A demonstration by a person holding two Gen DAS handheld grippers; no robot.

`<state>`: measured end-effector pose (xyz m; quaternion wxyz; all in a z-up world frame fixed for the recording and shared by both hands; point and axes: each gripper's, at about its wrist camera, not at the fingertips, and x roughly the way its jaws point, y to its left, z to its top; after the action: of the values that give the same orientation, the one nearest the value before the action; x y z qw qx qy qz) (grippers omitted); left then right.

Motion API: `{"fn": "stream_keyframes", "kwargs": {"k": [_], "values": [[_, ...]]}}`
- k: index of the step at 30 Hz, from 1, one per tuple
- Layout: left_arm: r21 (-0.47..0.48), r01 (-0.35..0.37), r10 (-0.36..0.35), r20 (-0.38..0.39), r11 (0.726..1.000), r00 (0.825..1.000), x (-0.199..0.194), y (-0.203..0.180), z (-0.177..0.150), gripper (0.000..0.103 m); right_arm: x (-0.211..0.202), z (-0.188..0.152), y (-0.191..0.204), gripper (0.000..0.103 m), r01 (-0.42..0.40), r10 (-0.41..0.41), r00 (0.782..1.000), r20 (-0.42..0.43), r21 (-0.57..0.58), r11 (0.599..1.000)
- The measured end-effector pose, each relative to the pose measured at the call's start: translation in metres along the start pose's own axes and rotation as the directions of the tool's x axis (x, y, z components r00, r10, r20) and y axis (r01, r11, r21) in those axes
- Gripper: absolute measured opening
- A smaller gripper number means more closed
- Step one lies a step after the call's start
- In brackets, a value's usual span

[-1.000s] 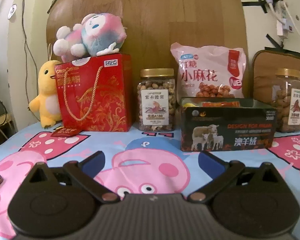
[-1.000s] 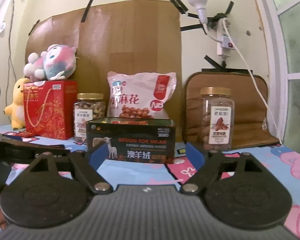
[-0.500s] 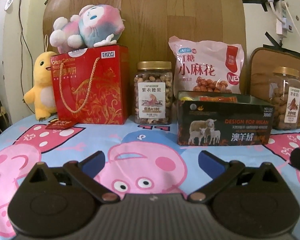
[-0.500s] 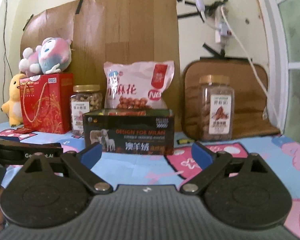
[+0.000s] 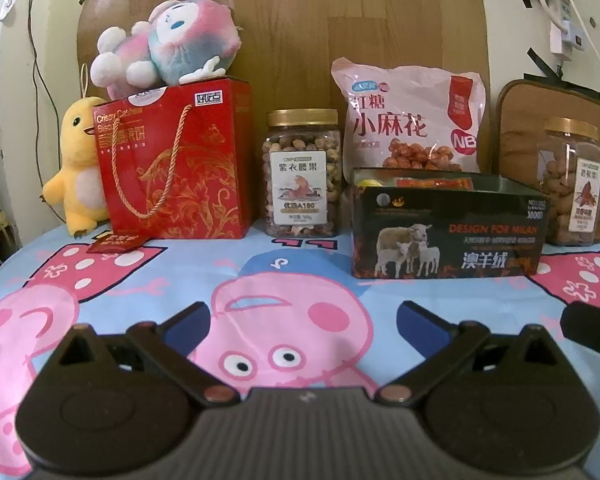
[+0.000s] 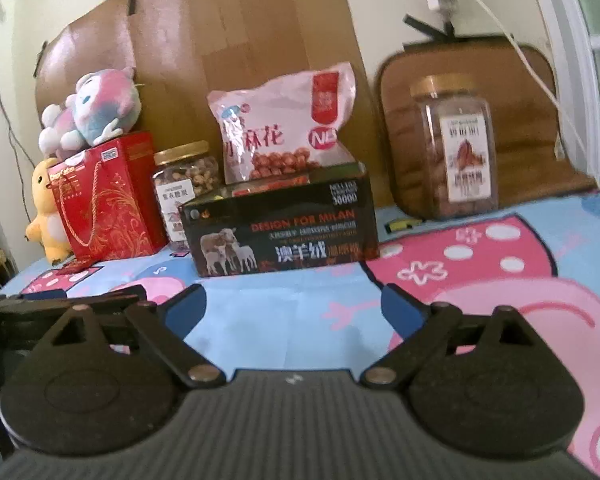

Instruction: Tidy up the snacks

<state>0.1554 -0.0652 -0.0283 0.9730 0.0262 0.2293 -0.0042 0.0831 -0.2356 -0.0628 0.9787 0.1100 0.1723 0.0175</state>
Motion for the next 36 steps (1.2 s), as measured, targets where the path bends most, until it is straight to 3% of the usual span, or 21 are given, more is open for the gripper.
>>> {"fn": "stream_keyframes", "kwargs": {"k": [36], "values": [[0.011, 0.003, -0.004, 0.013, 1.0, 1.0, -0.0039, -0.0019, -0.0003, 0.103, -0.004, 0.0009, -0.0035, 0.094, 0.006, -0.006, 1.0, 0.028, -0.002, 1.0]]}}
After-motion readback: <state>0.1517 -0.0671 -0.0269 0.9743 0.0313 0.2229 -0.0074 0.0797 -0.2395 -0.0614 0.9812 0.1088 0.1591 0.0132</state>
